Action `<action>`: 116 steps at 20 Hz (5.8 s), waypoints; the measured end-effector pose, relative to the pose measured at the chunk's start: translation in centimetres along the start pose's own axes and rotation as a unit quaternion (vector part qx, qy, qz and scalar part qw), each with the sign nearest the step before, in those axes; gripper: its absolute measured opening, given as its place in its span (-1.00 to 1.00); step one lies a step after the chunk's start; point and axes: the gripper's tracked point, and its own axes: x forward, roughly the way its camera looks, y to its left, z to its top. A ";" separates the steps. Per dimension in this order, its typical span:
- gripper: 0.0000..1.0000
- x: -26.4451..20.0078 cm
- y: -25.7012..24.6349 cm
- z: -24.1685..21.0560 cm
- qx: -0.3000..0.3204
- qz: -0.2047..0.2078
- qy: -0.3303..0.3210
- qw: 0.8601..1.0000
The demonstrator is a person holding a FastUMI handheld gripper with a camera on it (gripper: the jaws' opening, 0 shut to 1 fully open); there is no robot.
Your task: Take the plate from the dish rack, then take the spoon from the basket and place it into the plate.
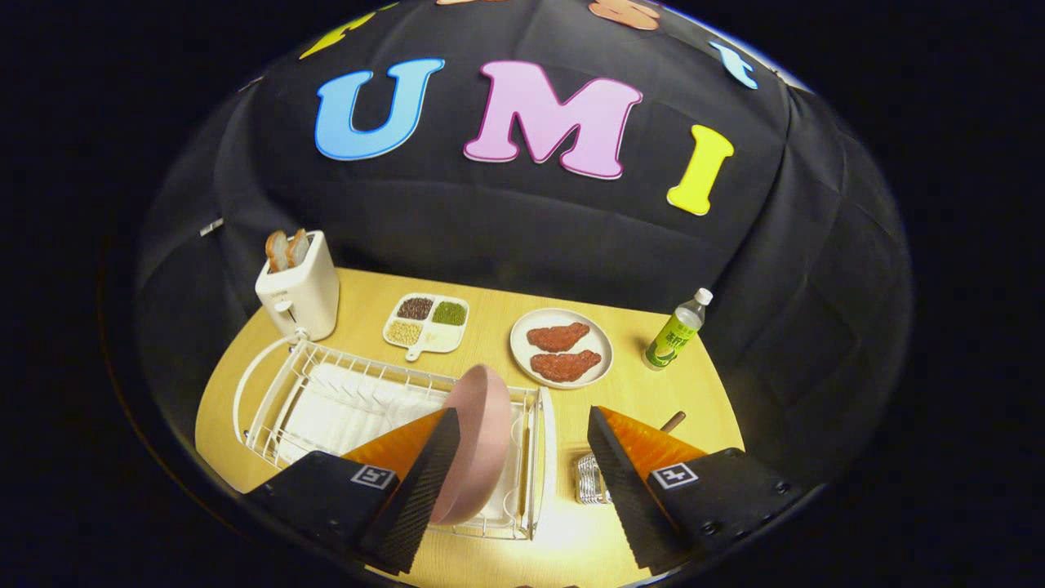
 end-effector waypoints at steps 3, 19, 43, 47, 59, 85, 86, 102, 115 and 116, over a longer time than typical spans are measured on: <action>0.93 1.9 1.3 -2.0 0.005 0.008 0.049 0.999; -0.51 5.4 1.9 -4.2 0.035 -0.057 0.120 0.990; -0.55 -1.8 1.1 1.8 -0.039 -0.020 0.010 0.999; -0.55 -5.9 0.9 -1.9 0.035 0.058 0.032 0.997; -0.55 -9.3 3.3 -20.6 0.219 0.188 0.114 0.951; 0.97 -4.5 -12.0 -18.3 0.120 0.099 -0.045 0.987; 0.97 -4.2 -12.8 -17.7 0.112 0.099 -0.058 0.987; 0.96 8.8 -17.2 -10.7 0.066 0.115 -0.144 0.981; 0.71 14.6 -16.9 -9.4 0.061 0.112 -0.108 0.986; 0.51 14.6 -16.6 -9.4 0.060 0.116 -0.108 0.986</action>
